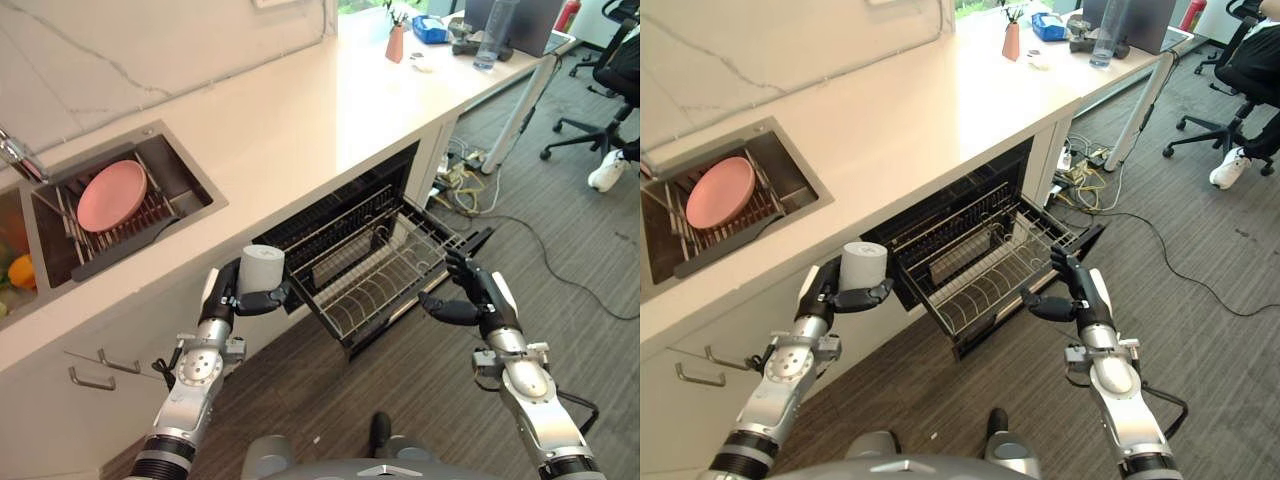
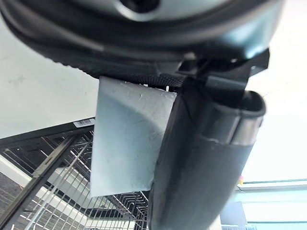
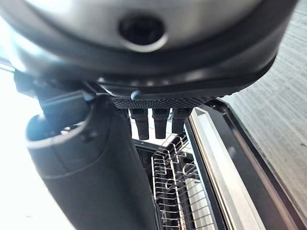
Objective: Place the dishes in the dishwasher.
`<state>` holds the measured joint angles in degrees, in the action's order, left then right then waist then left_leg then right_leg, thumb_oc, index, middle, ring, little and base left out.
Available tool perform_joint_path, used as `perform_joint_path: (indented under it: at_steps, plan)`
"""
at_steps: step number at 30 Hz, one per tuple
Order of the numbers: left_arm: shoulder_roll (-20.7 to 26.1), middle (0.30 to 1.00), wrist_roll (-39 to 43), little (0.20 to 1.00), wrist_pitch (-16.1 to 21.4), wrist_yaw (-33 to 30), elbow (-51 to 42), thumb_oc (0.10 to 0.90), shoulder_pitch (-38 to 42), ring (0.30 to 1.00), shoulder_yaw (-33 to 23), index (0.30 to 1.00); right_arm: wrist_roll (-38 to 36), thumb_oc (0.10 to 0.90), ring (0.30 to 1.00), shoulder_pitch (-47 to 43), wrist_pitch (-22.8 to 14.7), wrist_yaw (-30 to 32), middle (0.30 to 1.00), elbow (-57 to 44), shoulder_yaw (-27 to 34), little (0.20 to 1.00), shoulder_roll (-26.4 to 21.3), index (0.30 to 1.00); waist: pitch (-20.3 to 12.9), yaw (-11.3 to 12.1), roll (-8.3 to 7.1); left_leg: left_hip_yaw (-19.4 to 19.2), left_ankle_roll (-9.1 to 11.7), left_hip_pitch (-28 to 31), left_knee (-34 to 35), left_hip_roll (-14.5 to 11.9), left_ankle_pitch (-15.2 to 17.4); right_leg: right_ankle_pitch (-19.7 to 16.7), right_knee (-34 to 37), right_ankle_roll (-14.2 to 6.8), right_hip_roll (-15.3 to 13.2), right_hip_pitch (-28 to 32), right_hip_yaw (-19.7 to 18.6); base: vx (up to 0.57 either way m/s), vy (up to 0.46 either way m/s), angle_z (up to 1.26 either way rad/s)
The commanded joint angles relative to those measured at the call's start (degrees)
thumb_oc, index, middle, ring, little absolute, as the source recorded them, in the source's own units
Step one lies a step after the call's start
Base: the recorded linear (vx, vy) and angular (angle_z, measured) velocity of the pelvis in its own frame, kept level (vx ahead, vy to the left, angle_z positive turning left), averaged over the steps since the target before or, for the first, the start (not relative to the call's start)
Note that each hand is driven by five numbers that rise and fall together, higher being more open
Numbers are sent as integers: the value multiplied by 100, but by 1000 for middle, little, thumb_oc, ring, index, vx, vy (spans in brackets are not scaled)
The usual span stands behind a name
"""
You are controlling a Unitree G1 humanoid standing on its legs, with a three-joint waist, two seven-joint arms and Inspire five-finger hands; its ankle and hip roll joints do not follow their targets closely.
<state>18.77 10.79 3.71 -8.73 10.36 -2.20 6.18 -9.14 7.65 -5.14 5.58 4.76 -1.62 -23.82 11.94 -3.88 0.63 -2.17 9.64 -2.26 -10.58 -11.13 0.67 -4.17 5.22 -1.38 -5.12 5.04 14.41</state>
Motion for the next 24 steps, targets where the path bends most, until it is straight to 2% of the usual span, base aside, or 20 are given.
perform_joint_path:
  at_steps: [1, 2, 4, 8, 9, 10, 11, 14, 16, 17, 20, 24]
  plan:
    - [229, 300, 134, 300, 710, -108, -517, 400, 561, 300, -125, 300, -282, 800, 900, -252, -688, -27, 900, -749, 264, 900, -129, 900, -275, -57, 33, -155, -133, 137, 399, -136, 33, 693, -399, -687, -393, -128, -98, 52, 104, -3]
    - [213, 300, 174, 300, 711, -48, -498, 400, 620, 300, -31, 300, -528, 800, 900, -245, -738, -95, 900, -763, 258, 900, -37, 900, -378, -141, 84, -238, -122, 289, 642, -84, 48, 534, -290, -772, -451, -151, -121, 33, 72, -7]
    - [229, 300, 176, 300, 722, 34, -490, 400, 688, 300, 43, 300, -821, 800, 900, -240, -740, -243, 900, -822, 203, 900, 49, 900, -478, -176, 93, -399, -135, 488, 867, -20, 53, 400, -181, -851, -534, -148, -153, 72, 130, -15]
    - [237, 300, 209, 300, 728, 73, -359, 400, 926, 300, 210, 300, -1879, 800, 900, -348, -652, -638, 900, -765, -193, 900, 278, 900, -512, -151, 24, -631, -222, 762, 1144, 140, 87, 243, -120, -949, -641, -190, -316, 26, 92, -20]
    - [237, 300, 210, 300, 729, 73, -358, 400, 928, 300, 210, 300, -1879, 800, 900, -349, -653, -638, 900, -764, -193, 900, 278, 900, -510, -148, 23, -635, -222, 767, 1147, 141, 85, 243, -120, -949, -641, -189, -320, 11, 65, -32]
    - [222, 300, 159, 300, 728, 29, -266, 400, 1079, 300, 310, 300, -2383, 800, 900, -369, -573, -784, 900, -765, -427, 900, 361, 900, -550, -156, -15, -718, -237, 873, 1311, 183, 62, 205, -118, -983, -671, -224, -357, 17, 43, -20]
    - [216, 300, 100, 300, 723, -1, -212, 400, 1148, 300, 348, 300, -2560, 800, 900, -379, -543, -841, 900, -803, -496, 900, 393, 900, -572, -161, -28, -749, -245, 941, 1389, 204, 67, 195, -110, -997, -677, -231, -375, 39, 50, -16]
    - [191, 300, -194, 300, 707, -132, -144, 400, 1331, 300, 515, 300, -2941, 800, 900, -347, -462, -946, 900, -910, -712, 900, 421, 900, -610, -173, -77, -837, -263, 1067, 1459, 220, 84, 176, -95, -1026, -701, -217, -433, 47, 13, -13]
    - [221, 300, -848, 300, 631, -419, 47, 400, 1772, 300, 825, 300, -3245, 800, 900, -313, -393, -969, 900, -1063, -940, 900, 411, 900, -636, -231, -109, -888, -275, 1122, 1477, 238, 102, 159, -90, -1057, -718, -208, -469, 33, 12, -7]
    - [220, 300, -848, 300, 632, -419, 48, 400, 1773, 300, 826, 300, -3245, 800, 900, -314, -392, -969, 900, -1064, -939, 900, 411, 900, -634, -230, -109, -889, -275, 1124, 1477, 238, 102, 159, -90, -1057, -718, -207, -470, 23, 9, -7]
    - [273, 300, -1562, 300, 539, -783, 318, 400, 2362, 300, 1293, 300, -3715, 800, 900, -470, -378, -890, 900, -1278, -1295, 900, 392, 900, -678, -304, -107, -929, -291, 1176, 1490, 257, 127, 143, -92, -1083, -720, -231, -535, 14, 7, -10]
    - [208, 300, -1900, 300, 439, -976, 490, 400, 2721, 300, 1661, 300, -4119, 800, 900, -816, -385, -718, 900, -1397, -1623, 900, 452, 900, -703, -308, -87, -936, -296, 1196, 1489, 255, 129, 132, -81, -1093, -725, -239, -563, 11, 6, -15]
